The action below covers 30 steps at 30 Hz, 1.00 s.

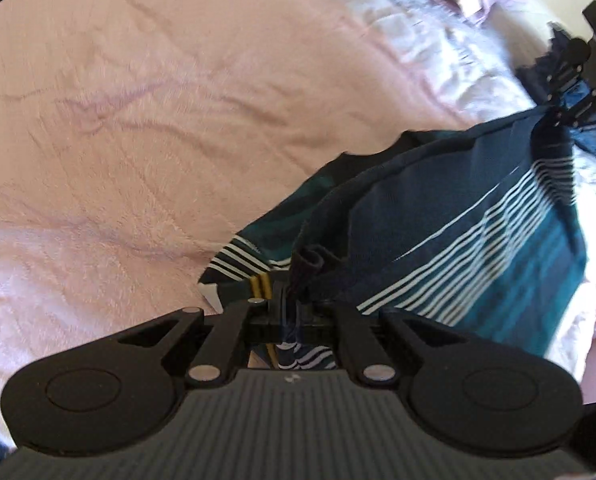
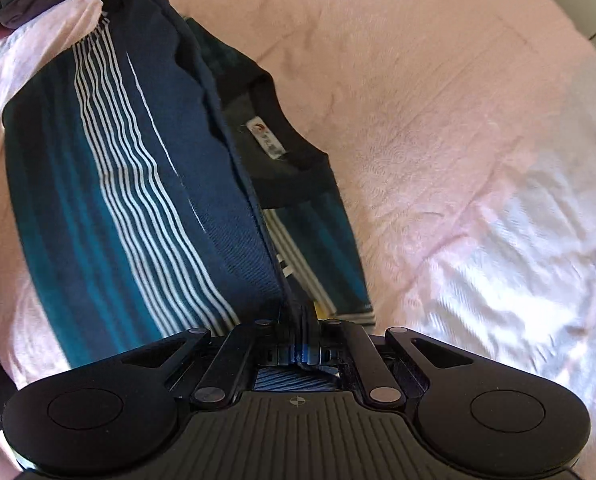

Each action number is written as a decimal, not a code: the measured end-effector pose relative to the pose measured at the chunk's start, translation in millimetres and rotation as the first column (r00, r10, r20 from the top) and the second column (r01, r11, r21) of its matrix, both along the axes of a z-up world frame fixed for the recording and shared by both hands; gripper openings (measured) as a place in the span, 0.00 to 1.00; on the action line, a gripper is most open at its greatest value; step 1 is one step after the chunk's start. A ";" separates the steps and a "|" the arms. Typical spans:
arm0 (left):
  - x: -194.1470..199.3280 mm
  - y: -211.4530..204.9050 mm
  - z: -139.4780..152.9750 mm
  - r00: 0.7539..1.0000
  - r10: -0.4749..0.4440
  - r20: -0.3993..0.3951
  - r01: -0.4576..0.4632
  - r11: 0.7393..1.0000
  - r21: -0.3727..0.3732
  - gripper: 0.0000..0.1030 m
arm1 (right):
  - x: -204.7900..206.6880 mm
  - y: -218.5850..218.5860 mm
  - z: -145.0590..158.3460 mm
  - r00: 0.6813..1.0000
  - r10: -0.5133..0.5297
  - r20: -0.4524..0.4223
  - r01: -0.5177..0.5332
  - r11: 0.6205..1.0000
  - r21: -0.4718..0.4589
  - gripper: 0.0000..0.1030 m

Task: Fold clothes
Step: 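Lift the hem with both grippers and fold it toward the collar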

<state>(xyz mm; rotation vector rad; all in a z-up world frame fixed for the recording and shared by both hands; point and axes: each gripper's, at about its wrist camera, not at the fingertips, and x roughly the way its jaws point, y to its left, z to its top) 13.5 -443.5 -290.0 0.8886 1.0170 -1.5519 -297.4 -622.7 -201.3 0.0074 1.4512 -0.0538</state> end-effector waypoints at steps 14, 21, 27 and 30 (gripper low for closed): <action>20.1 -31.3 -72.5 0.987 0.159 -0.021 -0.156 0.982 0.102 0.08 | -50.0 -98.3 -54.9 0.789 -0.576 0.212 0.521 0.811 0.266 0.55; 12.9 -35.0 -72.7 0.985 0.170 0.000 -0.170 0.981 0.090 0.21 | -126.4 -69.7 -50.0 0.545 -0.807 0.229 0.711 0.589 0.385 0.66; -0.5 -30.0 -61.6 0.989 0.147 0.023 -0.148 0.988 0.054 0.02 | -111.0 -59.3 -76.1 0.485 -0.841 0.240 0.721 0.540 0.434 0.17; 0.8 -19.7 -30.6 0.989 0.149 -0.001 -0.149 0.989 -0.013 0.02 | -116.9 -55.4 -59.6 0.470 -0.844 0.258 0.726 0.536 0.431 0.06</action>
